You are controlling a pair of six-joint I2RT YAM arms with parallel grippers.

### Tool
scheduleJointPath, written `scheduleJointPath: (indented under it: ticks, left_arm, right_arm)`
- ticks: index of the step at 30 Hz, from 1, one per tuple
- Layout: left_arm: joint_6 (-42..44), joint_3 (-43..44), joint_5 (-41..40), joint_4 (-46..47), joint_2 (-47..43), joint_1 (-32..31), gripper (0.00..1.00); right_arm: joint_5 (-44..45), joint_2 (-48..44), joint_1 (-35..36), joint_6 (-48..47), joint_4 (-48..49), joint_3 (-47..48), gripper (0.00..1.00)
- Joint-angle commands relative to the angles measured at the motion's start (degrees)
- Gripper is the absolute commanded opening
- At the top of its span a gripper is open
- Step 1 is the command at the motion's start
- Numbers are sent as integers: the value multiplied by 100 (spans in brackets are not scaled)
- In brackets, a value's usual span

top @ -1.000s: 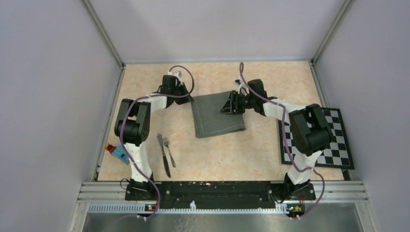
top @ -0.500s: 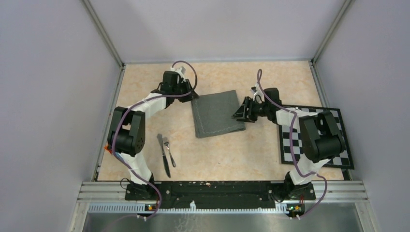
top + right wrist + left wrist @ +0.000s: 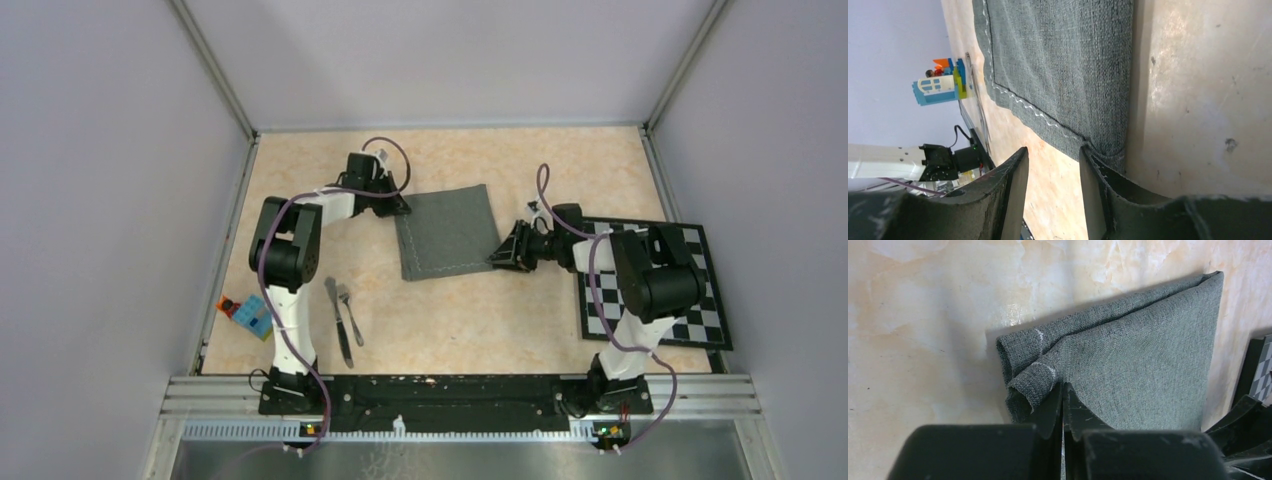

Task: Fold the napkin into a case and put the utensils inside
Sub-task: Smooth out the square-folded napkin at the center of the board.

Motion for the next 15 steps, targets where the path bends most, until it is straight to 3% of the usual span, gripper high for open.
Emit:
scheduleJointPath:
  ticks: [1, 6, 9, 12, 15]
  left_arm:
    - [424, 226, -470, -571, 175, 16, 0]
    - [574, 591, -262, -989, -207, 1, 8]
    - [462, 588, -28, -1084, -595, -49, 16]
    - [413, 405, 146, -1113, -964, -294, 26]
    - [135, -208, 413, -804, -1270, -565, 31]
  right_arm:
    - [316, -541, -50, -318, -308, -159, 42]
    - [769, -1732, -46, -866, -1534, 262, 52]
    - [515, -1442, -43, -496, -964, 403, 56]
    - [-164, -696, 63, 509, 392, 498, 51]
    - [12, -303, 186, 571, 687, 668, 51]
